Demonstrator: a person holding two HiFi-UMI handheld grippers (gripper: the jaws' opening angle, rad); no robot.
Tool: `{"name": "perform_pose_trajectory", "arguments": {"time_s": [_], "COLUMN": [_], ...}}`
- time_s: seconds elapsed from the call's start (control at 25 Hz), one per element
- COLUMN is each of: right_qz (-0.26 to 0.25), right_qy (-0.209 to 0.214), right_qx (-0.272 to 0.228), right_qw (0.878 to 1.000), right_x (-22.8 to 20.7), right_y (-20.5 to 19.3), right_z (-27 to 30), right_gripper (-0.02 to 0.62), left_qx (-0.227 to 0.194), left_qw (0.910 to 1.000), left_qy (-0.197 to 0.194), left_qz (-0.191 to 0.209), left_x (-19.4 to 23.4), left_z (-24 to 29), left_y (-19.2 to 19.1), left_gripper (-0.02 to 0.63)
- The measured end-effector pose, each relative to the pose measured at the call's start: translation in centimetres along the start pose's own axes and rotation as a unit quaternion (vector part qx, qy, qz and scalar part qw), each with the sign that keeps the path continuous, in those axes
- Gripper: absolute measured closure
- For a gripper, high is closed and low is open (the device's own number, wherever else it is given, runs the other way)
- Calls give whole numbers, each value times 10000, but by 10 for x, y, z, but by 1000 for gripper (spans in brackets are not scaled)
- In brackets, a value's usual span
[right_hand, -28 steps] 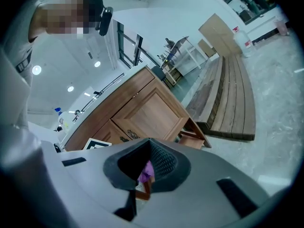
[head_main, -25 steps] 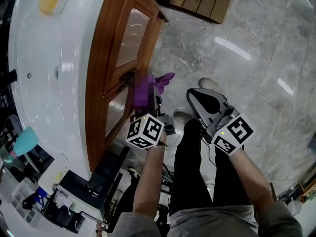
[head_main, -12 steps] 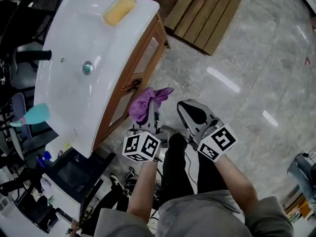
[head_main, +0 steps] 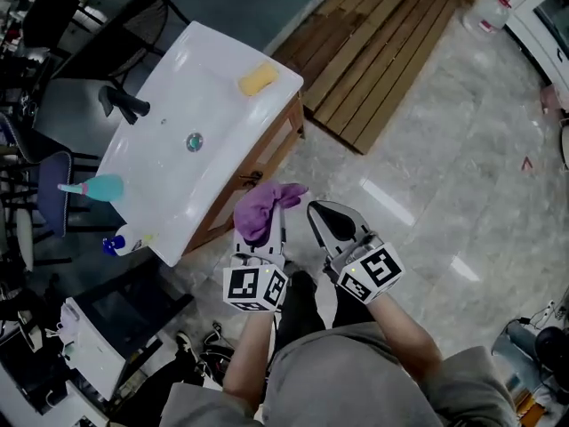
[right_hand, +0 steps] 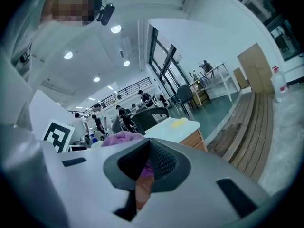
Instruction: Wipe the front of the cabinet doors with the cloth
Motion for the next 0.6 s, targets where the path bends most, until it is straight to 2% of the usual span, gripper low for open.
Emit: {"name": "perform_pose_trajectory", "arguments": {"time_s": [0.28, 0.6], "right_qz": [-487, -904], "right_qy": [269, 578], "right_qx": [-308, -591], "right_qw": [9980, 9925], "right_x": [47, 93], "right_y": [62, 98], "right_z": [-7, -13], "right_gripper": [588, 588], "left_qx": [-437, -861], "left_qw": [9977, 9910], "left_qy": [-65, -13], "left_qz": [514, 1024], "left_x": [-27, -43], "left_z": [-38, -85], "left_y": [72, 123], "left_gripper": [526, 526]}}
Point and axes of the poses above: the fingertips, and each gripper's own axes: z forward along the fingers, x to its left, y out of its top, the point moved 8 cm from there along -z, backward along the fingers, and after that the axes turned 7 degrees about -x, right-handed, at the moved point
